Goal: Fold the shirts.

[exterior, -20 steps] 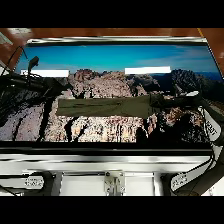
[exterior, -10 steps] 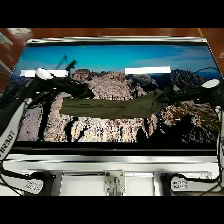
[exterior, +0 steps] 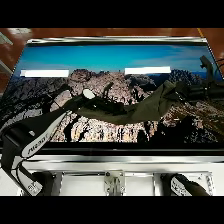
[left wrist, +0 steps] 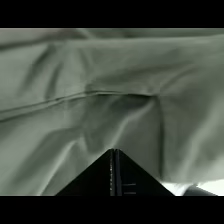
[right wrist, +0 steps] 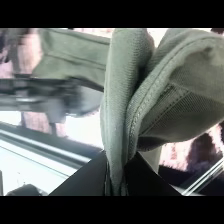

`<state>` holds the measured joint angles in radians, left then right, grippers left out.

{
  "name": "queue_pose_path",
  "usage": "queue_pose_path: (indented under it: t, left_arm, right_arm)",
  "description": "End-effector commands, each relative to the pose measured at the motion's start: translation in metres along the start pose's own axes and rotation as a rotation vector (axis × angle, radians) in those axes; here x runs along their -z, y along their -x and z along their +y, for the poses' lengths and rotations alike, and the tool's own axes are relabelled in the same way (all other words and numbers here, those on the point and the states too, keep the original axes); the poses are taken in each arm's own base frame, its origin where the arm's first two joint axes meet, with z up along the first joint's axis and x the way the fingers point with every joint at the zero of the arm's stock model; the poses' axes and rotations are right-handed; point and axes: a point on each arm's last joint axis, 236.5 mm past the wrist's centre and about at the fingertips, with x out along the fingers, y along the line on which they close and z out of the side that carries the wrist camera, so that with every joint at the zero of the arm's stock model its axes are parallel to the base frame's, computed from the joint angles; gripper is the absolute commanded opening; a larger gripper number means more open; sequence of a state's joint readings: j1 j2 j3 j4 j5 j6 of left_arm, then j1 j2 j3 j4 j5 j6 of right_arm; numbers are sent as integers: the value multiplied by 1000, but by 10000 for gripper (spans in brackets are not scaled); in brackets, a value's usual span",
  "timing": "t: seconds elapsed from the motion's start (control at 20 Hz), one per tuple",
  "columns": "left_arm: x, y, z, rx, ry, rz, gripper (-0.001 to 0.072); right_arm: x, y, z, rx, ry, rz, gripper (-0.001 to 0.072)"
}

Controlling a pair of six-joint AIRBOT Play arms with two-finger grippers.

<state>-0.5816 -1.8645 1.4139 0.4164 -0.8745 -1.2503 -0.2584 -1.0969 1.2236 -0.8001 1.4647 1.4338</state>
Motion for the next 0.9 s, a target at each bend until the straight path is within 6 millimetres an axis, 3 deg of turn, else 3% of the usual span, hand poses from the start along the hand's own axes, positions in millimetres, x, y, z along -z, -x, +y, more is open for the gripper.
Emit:
queue_pose_path:
  t: [0.0,0.1,0.2,0.3,0.4,0.5,0.7,0.85]
  left_arm:
    - [29,-45,-20,71,75,37,41]
    - [45,-60,-27,89,85,69,41]
    - [42,-65,-25,82,88,44,41]
    - [14,-53,-20,76,104,-41,40]
    - [-22,-20,-17,83,53,-128,40]
    - [-61,32,-15,90,3,-215,40]
    - [-134,193,-9,90,-29,-468,40]
    - [-151,310,-10,71,-67,-635,40]
  right_arm:
    - [21,24,25,-2,5,-11,55]
    - [26,33,33,-2,21,-34,55]
    - [29,37,38,-4,7,-40,55]
    - [32,33,39,5,15,-25,55]
    - [35,21,41,48,66,-14,55]
    - [37,-2,42,103,126,17,55]
    - [35,-84,74,67,239,67,55]
    - [30,-167,107,-23,244,36,55]
